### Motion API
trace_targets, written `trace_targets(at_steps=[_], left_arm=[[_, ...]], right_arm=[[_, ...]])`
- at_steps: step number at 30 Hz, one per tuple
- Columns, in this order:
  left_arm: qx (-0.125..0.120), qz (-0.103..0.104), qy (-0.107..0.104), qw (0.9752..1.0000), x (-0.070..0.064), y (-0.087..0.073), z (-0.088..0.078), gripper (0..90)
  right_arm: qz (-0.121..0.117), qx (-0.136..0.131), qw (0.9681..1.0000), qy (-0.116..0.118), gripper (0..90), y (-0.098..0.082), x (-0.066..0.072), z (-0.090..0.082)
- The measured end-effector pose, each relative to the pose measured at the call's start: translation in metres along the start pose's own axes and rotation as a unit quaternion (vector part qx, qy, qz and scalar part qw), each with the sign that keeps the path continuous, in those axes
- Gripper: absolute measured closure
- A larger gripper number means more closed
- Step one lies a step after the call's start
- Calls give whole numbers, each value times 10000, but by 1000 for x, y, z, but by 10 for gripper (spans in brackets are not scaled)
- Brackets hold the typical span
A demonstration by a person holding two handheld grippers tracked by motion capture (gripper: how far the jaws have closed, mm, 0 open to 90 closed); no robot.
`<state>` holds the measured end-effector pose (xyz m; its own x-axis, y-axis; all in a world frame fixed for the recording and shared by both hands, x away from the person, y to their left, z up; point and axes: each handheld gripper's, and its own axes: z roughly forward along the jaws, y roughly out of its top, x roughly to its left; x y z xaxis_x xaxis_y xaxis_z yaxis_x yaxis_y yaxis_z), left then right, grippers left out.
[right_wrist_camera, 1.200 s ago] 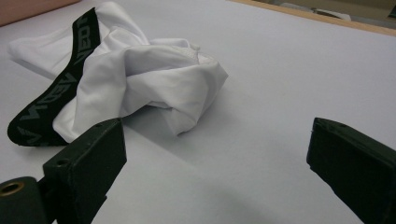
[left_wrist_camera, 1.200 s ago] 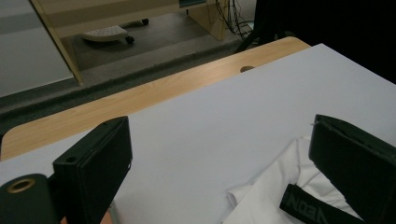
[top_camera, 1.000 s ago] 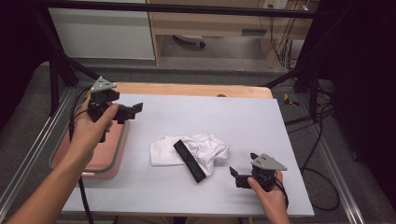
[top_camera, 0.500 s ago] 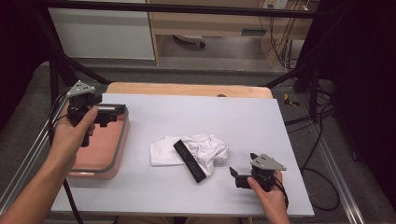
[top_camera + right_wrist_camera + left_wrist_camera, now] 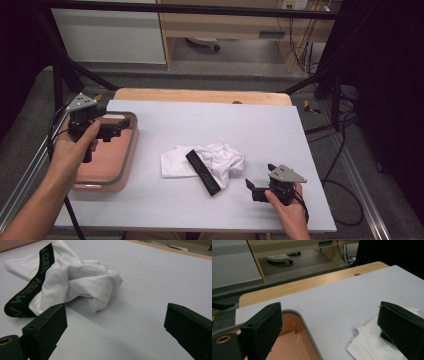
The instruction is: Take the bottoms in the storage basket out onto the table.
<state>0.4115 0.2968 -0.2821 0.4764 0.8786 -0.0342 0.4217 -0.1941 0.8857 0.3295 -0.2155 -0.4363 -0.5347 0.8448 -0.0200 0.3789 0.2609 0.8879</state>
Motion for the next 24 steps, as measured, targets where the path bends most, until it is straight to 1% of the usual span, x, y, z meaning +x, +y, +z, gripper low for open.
trace_targets(at_steps=[8,11,13,14,24], left_arm=[[25,-17,-122,9999,-7,-14,3,61],[15,-74,-113,9999,-7,-21,5,61],[-63,-124,-58,9999,-8,-27,6,66],[-61,-143,-40,9999,-8,-30,7,66],[69,-237,-100,9996,-10,-51,10,67]], right_arm=[[15,35,10000,-9,49,-1,-1,0],[15,53,10000,-10,49,-1,0,1],[20,55,10000,-7,49,-1,0,1],[22,57,10000,-4,49,-1,-1,1],[7,81,10000,-8,49,-1,-1,1]])
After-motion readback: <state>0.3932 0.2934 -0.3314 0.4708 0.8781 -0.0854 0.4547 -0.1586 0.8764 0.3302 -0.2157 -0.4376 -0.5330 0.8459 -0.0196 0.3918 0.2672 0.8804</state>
